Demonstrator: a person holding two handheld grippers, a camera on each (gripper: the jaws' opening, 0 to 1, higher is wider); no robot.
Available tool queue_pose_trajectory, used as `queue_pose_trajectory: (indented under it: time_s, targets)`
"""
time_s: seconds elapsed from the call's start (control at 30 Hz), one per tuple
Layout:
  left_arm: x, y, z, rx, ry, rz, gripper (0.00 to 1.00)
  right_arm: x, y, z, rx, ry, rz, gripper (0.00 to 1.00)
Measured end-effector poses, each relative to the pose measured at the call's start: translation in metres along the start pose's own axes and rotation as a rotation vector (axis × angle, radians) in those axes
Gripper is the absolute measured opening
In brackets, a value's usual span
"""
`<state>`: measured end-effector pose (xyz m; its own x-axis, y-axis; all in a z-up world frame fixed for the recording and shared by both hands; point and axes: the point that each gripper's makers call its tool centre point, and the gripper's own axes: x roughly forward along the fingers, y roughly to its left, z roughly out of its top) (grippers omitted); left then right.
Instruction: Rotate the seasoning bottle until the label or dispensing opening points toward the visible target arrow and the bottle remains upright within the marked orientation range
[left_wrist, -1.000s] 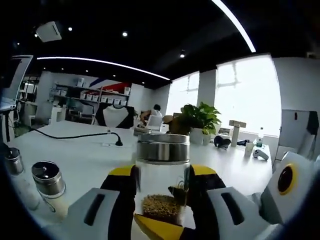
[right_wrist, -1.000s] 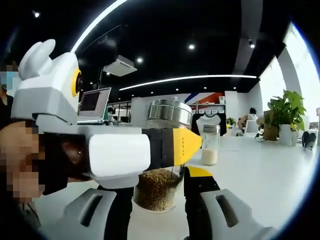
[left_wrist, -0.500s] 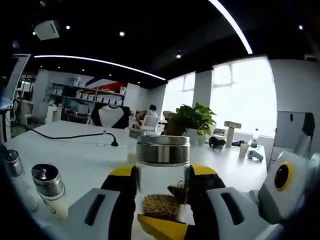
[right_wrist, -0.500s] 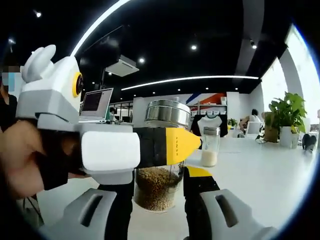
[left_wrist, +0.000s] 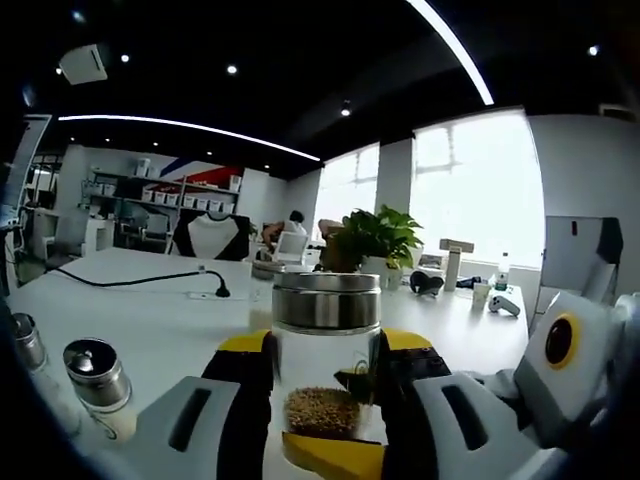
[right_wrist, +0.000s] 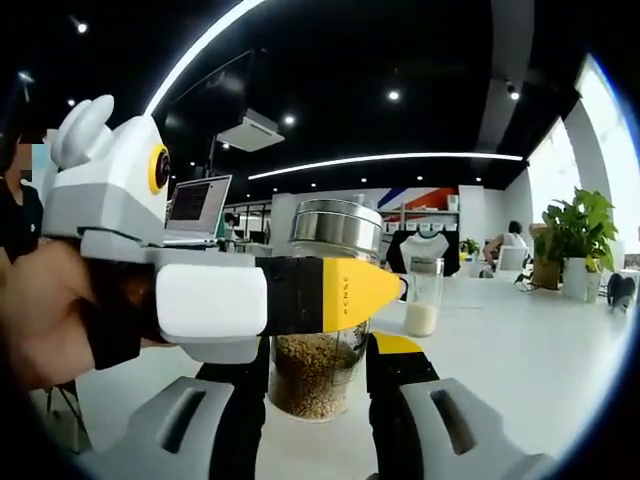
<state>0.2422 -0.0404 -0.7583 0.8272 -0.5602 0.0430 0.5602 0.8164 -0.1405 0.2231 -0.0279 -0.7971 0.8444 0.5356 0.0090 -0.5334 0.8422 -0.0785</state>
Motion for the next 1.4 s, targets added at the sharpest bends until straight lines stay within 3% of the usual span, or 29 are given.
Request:
queue_pose_trajectory:
  time_s: [0.33,1.07,1.4]
  targets:
    - [-0.002,-0.003,0.0,0.014,-0.002,-0.034,0.42,-0.003,0.001,-0.001,-0.025,0.016,0.01,0.37]
    - [-0.009,-0.017,0.001,-0.005,-0.018,-0.162,0.42,-0.008,0.003,-0.002,0.027,0.011,0.054,0.39]
    - [-0.011,-0.011,0.001,-0.014,-0.014,-0.194,0.42,-0.007,0.007,-0.004,0.042,0.019,0.092,0.4]
